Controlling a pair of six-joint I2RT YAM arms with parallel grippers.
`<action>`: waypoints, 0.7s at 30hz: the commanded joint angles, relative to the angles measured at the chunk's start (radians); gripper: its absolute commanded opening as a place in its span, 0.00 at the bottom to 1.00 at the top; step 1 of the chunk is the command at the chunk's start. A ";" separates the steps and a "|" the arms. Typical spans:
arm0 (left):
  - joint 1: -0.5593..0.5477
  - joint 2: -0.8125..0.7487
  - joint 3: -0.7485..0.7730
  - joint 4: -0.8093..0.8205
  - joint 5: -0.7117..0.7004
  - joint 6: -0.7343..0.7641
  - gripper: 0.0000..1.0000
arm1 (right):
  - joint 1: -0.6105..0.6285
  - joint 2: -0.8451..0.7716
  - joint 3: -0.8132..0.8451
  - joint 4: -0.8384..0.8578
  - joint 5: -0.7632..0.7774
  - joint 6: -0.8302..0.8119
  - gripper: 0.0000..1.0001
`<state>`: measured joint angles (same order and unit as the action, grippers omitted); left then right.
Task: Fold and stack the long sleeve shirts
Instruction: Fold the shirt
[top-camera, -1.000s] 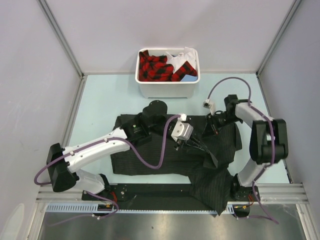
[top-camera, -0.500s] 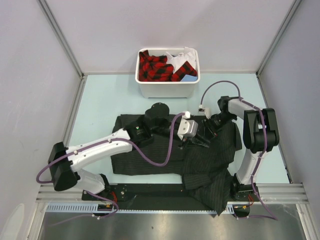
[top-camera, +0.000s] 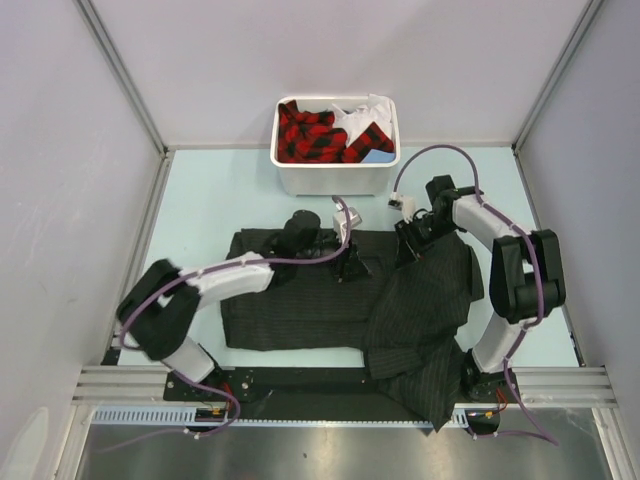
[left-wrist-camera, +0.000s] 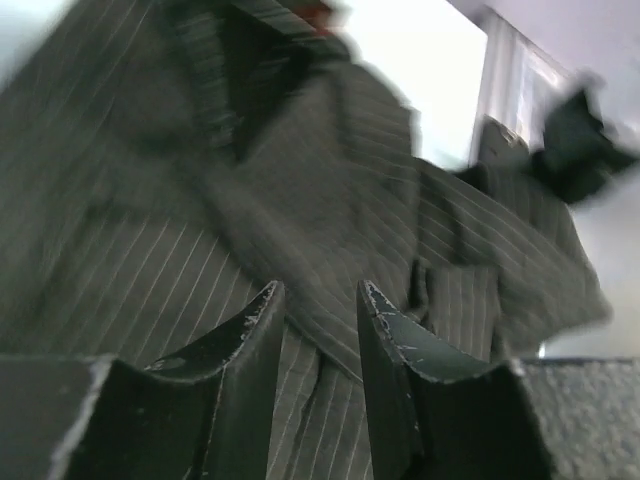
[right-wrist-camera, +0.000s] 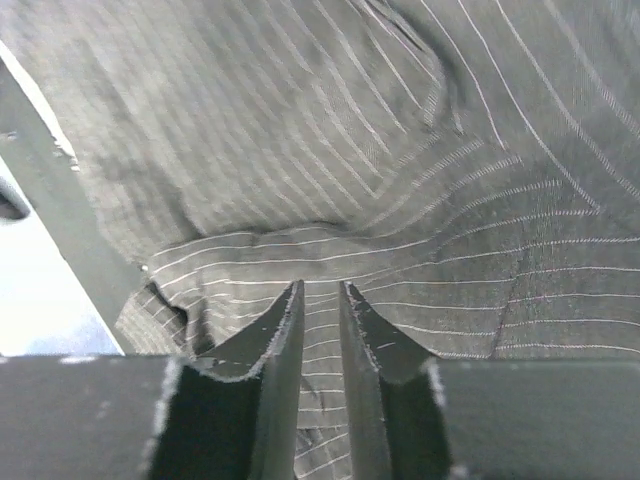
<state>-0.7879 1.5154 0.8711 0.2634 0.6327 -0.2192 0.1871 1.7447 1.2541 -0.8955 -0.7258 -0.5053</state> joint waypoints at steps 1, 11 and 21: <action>0.018 0.146 0.039 0.227 -0.028 -0.406 0.38 | -0.026 0.075 -0.021 0.043 0.111 0.083 0.23; 0.050 0.468 0.112 0.416 -0.105 -0.718 0.34 | -0.060 0.157 -0.015 0.047 0.222 0.142 0.21; 0.050 0.598 0.160 0.459 -0.165 -0.753 0.43 | -0.069 0.180 -0.018 0.046 0.249 0.140 0.20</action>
<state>-0.7403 2.0834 0.9798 0.6376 0.4984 -0.9329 0.1223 1.9175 1.2289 -0.8616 -0.5190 -0.3668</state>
